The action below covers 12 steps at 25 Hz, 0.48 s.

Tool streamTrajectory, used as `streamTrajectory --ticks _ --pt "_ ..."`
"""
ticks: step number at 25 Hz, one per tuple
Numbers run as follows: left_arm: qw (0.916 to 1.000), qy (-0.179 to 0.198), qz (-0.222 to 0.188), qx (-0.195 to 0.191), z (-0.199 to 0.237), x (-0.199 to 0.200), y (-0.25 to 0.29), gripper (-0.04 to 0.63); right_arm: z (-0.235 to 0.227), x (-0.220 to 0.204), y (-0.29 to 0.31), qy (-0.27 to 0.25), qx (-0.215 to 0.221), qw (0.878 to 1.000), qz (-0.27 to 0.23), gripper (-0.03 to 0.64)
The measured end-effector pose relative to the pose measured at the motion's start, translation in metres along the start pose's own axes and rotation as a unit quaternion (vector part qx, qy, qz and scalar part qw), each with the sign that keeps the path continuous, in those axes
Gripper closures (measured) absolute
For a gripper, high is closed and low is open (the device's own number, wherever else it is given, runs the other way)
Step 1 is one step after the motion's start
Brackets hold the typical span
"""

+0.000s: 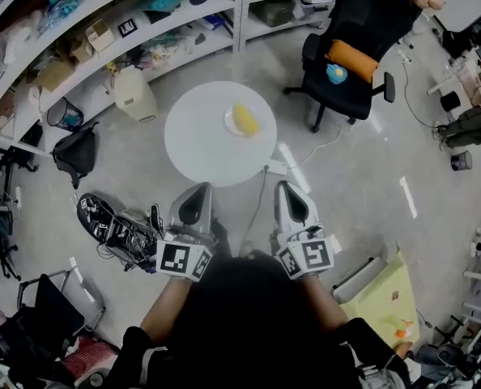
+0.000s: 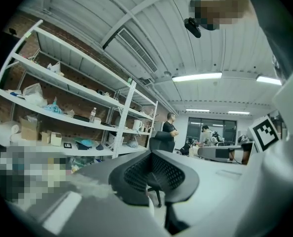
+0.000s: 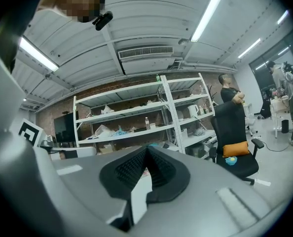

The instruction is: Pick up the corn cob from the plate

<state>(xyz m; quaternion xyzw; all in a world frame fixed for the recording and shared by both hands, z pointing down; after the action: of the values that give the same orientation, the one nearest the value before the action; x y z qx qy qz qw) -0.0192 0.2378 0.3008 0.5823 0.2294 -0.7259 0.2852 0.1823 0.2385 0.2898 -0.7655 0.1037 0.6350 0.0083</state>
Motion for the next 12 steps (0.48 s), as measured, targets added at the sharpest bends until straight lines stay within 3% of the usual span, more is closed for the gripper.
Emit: streamTrajectory --ticks 12 --pt "0.9988 -0.016 0.017 -0.042 0.091 0.019 0.020 0.592 0.046 0.000 0.071 -0.003 -0.050 0.999 0.010 0.607"
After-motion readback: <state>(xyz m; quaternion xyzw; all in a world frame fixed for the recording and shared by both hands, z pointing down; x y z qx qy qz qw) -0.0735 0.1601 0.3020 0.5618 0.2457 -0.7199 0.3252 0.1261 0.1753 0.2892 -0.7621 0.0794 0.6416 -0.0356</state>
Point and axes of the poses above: the fingertips, and each gripper's own axes: y forward along the fingers, z to its left, x out of its top, the point moved 5 cm from there along -y, backward along the fingers, and after that the axes turned 15 degrees about -x, right-handed, at the moved point
